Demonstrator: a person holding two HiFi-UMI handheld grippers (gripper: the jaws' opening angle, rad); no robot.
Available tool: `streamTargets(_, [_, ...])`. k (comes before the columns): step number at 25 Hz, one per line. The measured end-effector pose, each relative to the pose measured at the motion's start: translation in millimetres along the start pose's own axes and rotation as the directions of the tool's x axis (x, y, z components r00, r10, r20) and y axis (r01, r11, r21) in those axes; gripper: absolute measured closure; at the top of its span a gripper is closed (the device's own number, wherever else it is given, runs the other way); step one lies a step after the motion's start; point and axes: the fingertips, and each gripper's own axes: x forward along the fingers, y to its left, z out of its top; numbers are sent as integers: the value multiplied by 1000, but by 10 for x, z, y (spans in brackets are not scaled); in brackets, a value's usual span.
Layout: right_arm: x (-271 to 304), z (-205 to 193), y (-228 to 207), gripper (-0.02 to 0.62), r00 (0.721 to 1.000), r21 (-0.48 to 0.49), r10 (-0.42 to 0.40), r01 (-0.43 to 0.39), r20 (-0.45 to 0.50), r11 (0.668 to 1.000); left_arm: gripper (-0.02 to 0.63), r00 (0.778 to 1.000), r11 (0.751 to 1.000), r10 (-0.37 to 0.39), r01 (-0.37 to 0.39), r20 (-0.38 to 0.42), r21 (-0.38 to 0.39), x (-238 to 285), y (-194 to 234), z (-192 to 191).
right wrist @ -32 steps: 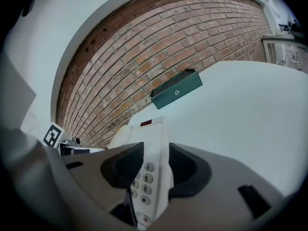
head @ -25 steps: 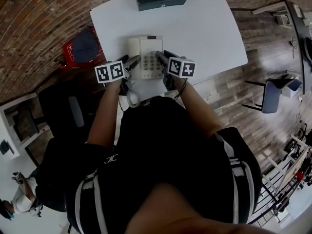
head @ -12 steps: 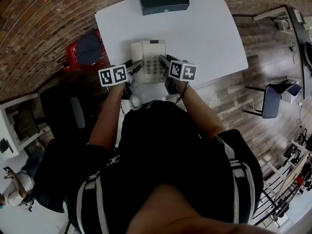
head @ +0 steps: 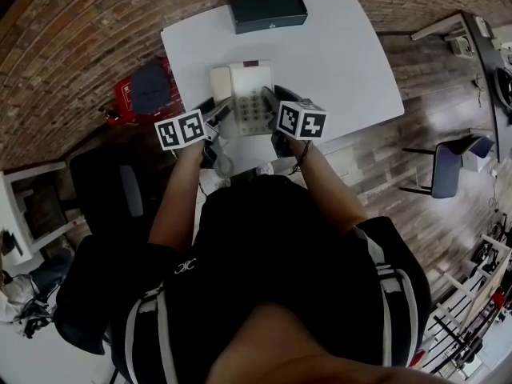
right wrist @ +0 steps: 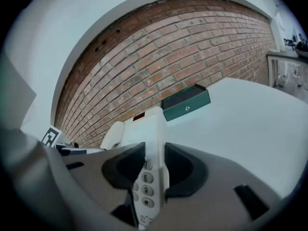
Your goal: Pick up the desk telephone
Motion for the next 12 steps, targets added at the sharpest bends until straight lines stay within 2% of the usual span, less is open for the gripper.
streamTargets(6, [-325, 274, 275, 482, 994, -39, 12, -8, 112, 999, 318, 998, 995, -26, 21, 55, 95, -273, -337, 195])
streamTargets(12, [-658, 536, 608, 482, 973, -89, 33, -13, 227, 996, 318, 991, 979, -75, 52, 109, 195, -594, -657, 396])
